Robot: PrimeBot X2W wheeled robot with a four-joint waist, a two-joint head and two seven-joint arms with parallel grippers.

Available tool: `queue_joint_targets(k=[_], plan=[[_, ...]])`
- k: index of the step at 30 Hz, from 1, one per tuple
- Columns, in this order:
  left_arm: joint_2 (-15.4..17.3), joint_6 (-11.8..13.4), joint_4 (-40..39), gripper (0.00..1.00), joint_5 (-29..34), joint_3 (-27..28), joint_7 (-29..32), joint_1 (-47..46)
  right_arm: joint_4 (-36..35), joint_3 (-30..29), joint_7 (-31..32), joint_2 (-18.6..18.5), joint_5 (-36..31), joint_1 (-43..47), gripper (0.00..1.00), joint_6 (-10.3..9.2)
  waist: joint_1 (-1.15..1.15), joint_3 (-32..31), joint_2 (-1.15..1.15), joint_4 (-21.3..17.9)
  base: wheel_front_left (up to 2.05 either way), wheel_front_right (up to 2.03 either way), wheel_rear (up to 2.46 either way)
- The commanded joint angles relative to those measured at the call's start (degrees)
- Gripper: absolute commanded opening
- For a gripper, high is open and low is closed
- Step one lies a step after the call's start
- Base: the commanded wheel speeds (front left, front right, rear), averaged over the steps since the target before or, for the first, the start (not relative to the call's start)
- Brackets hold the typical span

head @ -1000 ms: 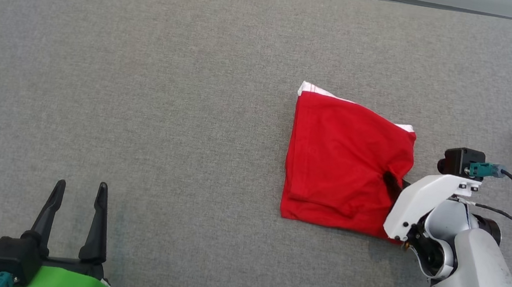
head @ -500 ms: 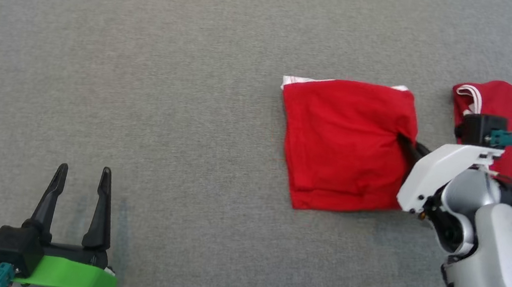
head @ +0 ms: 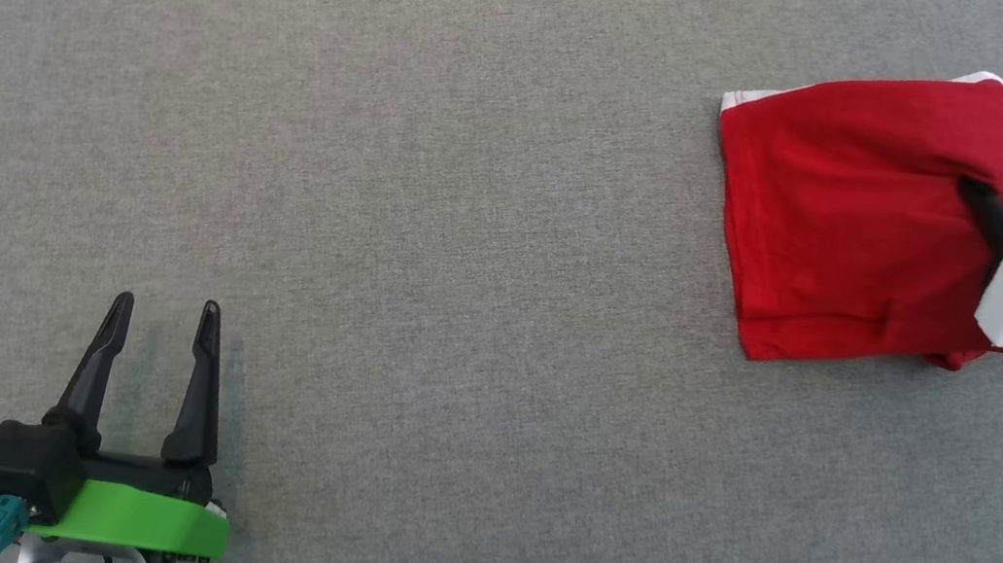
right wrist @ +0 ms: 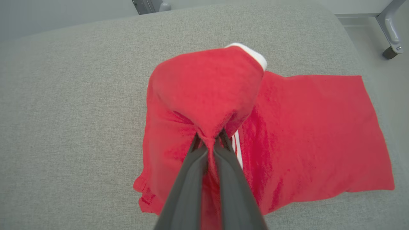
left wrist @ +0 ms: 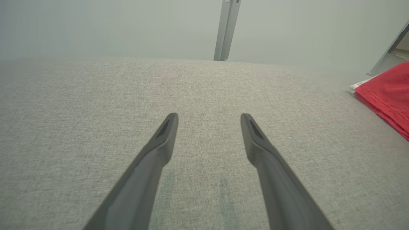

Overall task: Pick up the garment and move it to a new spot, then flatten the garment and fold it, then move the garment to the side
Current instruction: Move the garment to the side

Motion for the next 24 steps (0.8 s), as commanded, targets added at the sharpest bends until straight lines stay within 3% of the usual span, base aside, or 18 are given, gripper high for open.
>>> queue_joint_targets(k=[1, 9, 13, 16, 17, 18, 19, 24], plan=[[0.14, -0.17, -0.16, 1.0, 0.28, 0.35, -0.14, -0.78, -0.77, -0.88, 2.48, -1.57, 0.84, -0.72, 0.0, 0.0, -0.01, 1.28, 0.0, 1.24, 0.0, 0.0, 0.0], [0.19, -0.24, 0.1, 1.0, 0.92, -0.52, -0.14, -2.23, 4.22, -6.86, 9.07, -6.6, -0.65, -4.67, 0.0, 0.0, -0.01, 3.63, 0.0, 3.9, 0.0, 0.0, 0.0], [0.67, -0.21, 0.45, 1.0, 0.92, -1.23, -0.14, -2.77, 9.13, -9.23, 8.14, -7.72, -4.54, -7.21, 0.0, 0.0, -0.01, 4.5, 0.0, 5.09, 0.0, 0.0, 0.0], [0.73, -0.22, 0.78, 1.0, 0.86, -1.79, -0.14, -2.82, 13.27, -11.08, 3.97, -7.97, -9.13, -8.32, 0.0, 0.0, -0.01, 4.8, 0.0, 5.75, 0.0, 0.0, 0.0], [0.72, -0.22, 0.89, 1.0, 0.76, -1.94, -0.14, -2.85, 14.64, -11.59, 2.08, -7.96, -11.29, -8.31, 0.17, 0.0, -0.01, 4.83, 0.0, 5.94, 0.0, 0.0, 0.0], [0.7, -0.22, 1.0, 1.0, 0.59, -2.03, -0.14, -2.86, 16.06, -11.54, 0.49, -7.82, -13.06, -8.03, 0.42, 0.0, -0.01, 4.82, 0.0, 6.08, 0.0, 0.0, 0.0], [0.67, -0.22, 1.11, 1.0, 0.37, -2.03, -0.14, -2.82, 17.42, -11.6, -0.99, -7.66, -14.82, -7.57, 1.0, 0.0, -0.01, 4.8, 0.0, 6.16, 0.0, 0.0, 0.0], [0.5, -0.23, 1.28, 1.0, -0.06, -2.25, -0.14, -2.05, 22.78, -13.72, -8.76, -6.99, -21.75, -6.81, 1.0, 0.0, -0.01, 4.37, 0.0, 6.07, 0.0, 0.0, 0.0]])
